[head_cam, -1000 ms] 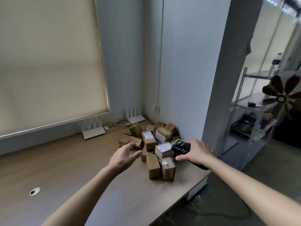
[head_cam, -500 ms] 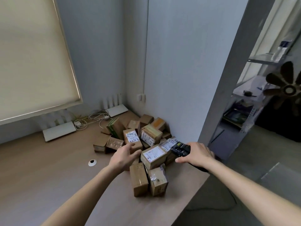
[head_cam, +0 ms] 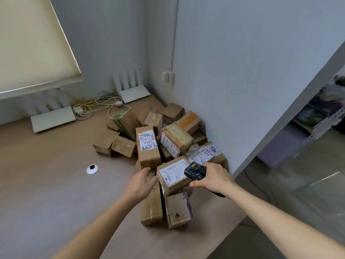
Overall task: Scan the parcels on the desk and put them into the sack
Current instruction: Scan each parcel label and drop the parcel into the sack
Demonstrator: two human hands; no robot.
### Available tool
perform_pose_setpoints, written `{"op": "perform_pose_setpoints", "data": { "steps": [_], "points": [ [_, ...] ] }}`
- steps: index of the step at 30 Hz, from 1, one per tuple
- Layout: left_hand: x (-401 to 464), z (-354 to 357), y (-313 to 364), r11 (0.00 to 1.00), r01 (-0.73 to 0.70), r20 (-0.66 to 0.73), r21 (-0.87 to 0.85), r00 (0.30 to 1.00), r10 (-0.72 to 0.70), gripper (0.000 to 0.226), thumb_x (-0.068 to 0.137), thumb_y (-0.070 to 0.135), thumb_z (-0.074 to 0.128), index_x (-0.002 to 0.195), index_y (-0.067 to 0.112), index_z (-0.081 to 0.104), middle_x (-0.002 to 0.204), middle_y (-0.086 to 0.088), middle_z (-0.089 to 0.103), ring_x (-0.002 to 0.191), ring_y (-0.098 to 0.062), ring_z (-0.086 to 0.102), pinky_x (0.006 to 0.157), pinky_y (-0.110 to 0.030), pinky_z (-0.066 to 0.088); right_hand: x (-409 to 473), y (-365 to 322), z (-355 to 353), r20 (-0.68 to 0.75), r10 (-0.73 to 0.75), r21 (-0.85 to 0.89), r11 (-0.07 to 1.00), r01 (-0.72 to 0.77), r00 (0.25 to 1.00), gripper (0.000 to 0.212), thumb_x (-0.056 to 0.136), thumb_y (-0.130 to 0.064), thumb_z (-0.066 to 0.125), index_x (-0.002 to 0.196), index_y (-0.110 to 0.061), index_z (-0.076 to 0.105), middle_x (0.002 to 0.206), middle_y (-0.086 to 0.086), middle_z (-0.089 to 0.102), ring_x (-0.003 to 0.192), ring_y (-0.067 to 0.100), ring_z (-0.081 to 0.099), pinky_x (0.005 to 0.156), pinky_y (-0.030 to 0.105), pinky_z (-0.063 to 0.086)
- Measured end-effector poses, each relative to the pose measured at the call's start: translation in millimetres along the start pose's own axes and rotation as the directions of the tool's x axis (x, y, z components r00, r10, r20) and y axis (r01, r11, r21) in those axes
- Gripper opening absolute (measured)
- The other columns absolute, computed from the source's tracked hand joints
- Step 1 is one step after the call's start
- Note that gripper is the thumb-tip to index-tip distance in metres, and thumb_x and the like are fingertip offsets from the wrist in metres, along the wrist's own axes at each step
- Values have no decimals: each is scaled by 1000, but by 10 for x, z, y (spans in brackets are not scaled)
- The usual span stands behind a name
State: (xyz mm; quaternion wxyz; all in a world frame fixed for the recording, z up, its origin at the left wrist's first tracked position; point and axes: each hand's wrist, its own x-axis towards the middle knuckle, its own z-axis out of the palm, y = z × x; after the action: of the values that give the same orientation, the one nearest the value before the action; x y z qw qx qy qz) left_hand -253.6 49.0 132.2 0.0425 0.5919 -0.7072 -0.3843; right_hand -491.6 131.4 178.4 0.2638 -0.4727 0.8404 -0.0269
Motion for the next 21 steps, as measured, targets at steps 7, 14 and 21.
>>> {"op": "perform_pose_setpoints", "data": {
  "steps": [7,14,21],
  "points": [
    [400,437,-75,982,93,100,-164,992,-78,47,98,45,56,140,25,56,138,3,62,127,-18,56,103,-31,46,722,40,254,80,-65,18,998,64,995,74,60,-69,85,121,-32,64,121,-4,70,114,24,65,83,35,52],
    [500,645,-70,916,184,115,-357,982,-152,51,99,42,57,147,25,50,135,5,63,111,-7,57,85,-21,48,907,117,372,131,-131,132,985,114,983,70,61,-73,84,116,-34,64,112,-12,71,104,15,66,86,36,56],
    [282,449,32,813,116,25,-571,992,-124,61,96,42,62,152,37,39,112,6,70,110,-9,63,96,-31,50,614,75,143,44,-180,208,964,167,983,60,64,-72,84,109,-39,60,105,-16,68,100,11,64,84,35,56]
  ]
}}
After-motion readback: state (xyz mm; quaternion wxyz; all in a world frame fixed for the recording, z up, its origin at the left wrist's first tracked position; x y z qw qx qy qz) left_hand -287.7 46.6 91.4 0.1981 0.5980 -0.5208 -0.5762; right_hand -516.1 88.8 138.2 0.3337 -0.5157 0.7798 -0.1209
